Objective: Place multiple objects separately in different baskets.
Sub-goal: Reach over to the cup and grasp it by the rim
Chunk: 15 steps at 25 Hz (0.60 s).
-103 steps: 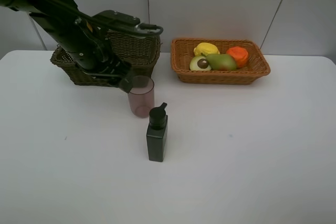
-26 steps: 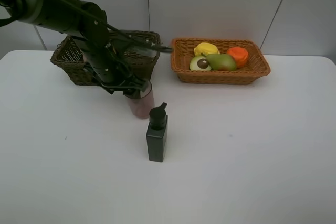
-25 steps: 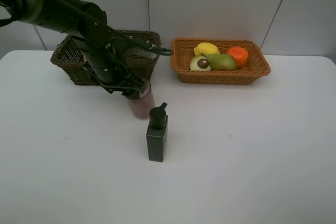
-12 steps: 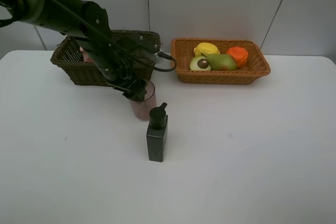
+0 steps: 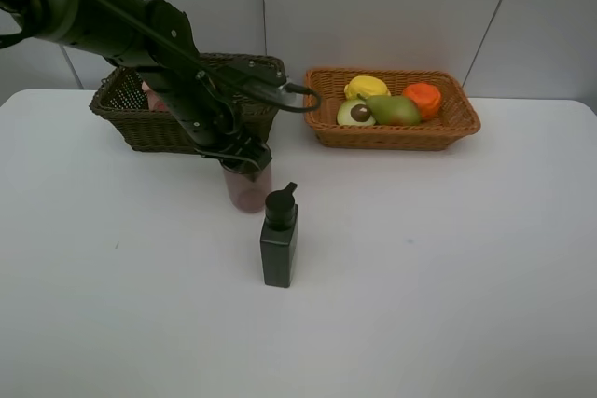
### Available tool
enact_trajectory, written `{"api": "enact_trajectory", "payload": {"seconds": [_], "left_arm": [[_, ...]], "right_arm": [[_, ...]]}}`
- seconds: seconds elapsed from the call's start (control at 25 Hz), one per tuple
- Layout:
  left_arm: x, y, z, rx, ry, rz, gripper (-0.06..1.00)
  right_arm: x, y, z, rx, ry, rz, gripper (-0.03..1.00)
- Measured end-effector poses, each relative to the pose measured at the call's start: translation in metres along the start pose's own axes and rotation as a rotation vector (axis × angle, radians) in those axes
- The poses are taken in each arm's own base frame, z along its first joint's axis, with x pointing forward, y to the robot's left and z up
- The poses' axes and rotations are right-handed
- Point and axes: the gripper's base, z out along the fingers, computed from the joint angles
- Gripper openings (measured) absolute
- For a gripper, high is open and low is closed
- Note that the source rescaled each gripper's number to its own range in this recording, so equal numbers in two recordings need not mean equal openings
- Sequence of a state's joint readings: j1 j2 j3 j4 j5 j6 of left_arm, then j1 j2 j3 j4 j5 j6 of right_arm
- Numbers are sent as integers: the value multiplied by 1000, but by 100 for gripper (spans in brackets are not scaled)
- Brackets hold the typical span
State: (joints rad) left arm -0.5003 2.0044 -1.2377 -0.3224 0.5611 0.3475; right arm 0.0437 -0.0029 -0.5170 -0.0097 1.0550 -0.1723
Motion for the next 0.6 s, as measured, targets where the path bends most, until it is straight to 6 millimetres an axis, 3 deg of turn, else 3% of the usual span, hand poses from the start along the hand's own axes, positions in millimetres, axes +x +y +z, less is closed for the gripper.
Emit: {"api": "enact_trajectory", "payload": {"seconds": [0.12,0.2,0.36,0.48,0.6], "left_arm": [[1,-1,0,11,7,-12,27],[1,-1,0,15,8,-18,19],[0,-2,0,18,4,-27,12],[0,-2,0,20,1,-46,0],[0,-2,0,19,-2,-52,0]], "right_arm": [[0,0,0,0,0,0,100],[0,0,0,0,0,0,100],[0,0,0,0,0,0,100],[0,0,0,0,0,0,100],[0,0,0,0,0,0,100]]}}
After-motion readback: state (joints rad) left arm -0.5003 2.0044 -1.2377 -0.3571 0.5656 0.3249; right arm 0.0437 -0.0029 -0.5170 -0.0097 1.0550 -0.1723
